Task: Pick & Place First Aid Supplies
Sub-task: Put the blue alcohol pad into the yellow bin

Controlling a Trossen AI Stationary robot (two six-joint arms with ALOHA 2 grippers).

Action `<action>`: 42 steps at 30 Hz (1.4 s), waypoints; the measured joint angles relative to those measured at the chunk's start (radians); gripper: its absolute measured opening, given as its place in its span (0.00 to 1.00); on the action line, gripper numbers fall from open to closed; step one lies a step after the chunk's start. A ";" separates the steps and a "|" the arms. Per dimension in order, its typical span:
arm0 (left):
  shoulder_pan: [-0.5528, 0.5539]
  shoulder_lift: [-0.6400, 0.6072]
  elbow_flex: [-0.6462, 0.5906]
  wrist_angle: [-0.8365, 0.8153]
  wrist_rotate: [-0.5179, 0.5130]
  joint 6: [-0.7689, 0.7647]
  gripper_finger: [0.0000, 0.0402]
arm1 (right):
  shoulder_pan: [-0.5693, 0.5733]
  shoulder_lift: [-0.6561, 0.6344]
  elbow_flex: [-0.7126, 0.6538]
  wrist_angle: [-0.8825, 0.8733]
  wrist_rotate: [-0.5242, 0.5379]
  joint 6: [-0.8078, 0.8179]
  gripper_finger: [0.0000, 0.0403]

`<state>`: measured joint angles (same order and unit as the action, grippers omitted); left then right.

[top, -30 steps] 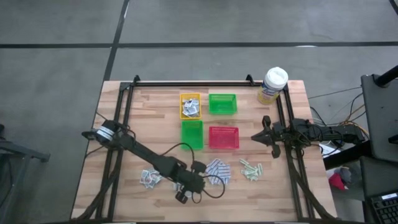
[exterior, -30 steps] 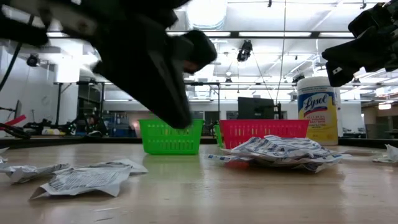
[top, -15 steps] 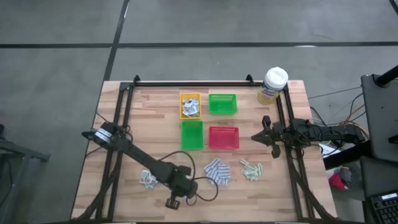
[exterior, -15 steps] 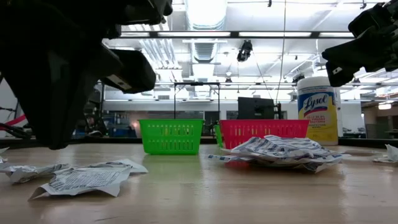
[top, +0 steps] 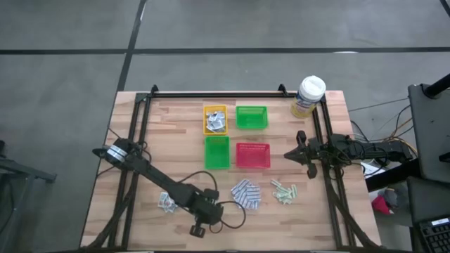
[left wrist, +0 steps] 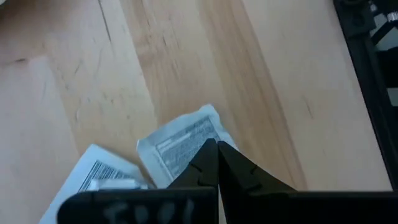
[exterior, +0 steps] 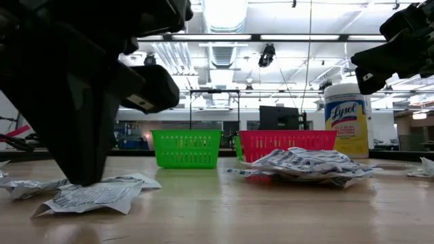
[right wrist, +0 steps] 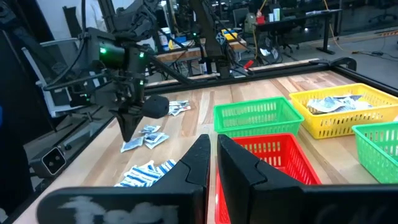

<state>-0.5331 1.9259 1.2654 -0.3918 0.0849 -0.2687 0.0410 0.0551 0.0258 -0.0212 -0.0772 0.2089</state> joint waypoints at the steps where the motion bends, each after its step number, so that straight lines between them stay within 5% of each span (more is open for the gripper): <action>1: 0.000 0.000 -0.012 0.024 0.000 0.000 0.00 | 0.000 0.000 0.000 0.000 0.000 0.000 0.07; 14: 0.047 0.000 -0.038 0.164 -0.053 0.090 0.00 | 0.000 0.000 0.000 0.000 0.000 0.000 0.07; 23: 0.009 -0.027 0.027 -0.110 -0.038 -0.044 0.00 | 0.000 0.000 0.000 0.000 0.000 0.000 0.07; 42: 0.002 0.017 -0.024 0.035 -0.050 -0.068 0.00 | 0.000 0.000 0.000 0.000 0.000 0.000 0.07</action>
<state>-0.5307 1.9427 1.2414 -0.3564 0.0345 -0.3369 0.0411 0.0551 0.0261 -0.0212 -0.0772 0.2087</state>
